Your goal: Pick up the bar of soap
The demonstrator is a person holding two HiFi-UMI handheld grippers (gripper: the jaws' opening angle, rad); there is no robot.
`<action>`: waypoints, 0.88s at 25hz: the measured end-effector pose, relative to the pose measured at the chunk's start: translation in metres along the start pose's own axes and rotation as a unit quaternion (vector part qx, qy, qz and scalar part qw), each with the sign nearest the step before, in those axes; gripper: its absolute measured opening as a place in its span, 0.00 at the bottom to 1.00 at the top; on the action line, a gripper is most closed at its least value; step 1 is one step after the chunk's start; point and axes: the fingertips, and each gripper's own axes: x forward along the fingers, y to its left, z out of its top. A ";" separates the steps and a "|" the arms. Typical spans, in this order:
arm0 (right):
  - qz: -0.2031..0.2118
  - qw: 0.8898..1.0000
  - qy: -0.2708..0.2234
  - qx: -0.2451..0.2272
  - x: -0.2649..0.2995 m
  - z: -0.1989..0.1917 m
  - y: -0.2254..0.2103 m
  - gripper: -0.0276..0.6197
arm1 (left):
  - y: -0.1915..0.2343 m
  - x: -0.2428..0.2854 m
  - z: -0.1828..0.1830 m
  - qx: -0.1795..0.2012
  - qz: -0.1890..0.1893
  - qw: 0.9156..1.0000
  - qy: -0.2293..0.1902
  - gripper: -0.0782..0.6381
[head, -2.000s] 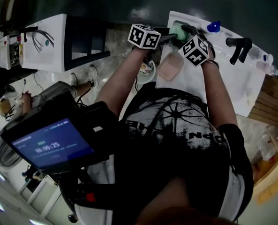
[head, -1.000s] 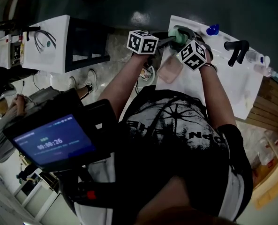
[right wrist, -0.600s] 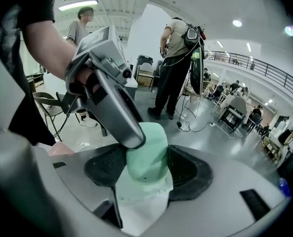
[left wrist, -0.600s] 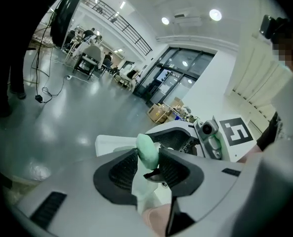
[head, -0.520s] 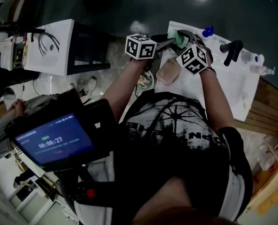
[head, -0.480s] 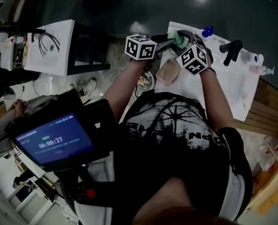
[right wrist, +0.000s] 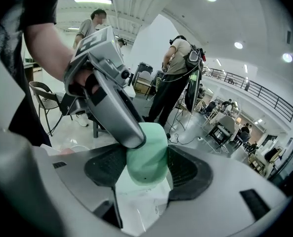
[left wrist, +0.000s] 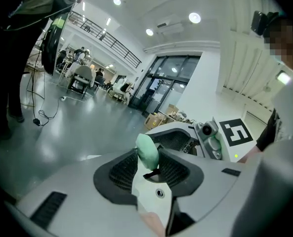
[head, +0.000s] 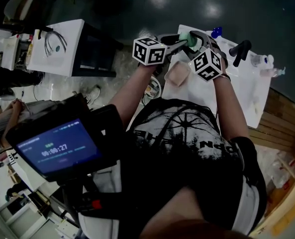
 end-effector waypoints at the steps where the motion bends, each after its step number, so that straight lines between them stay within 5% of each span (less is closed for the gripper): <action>1: -0.003 1.000 -0.003 -0.004 -0.004 0.004 0.000 0.46 | -0.004 -0.003 0.003 0.004 0.002 1.000 -0.005 0.30; 22: -0.019 0.998 -0.028 -0.045 -0.042 0.030 0.014 0.46 | -0.043 -0.031 0.011 0.029 0.022 0.998 -0.043 0.30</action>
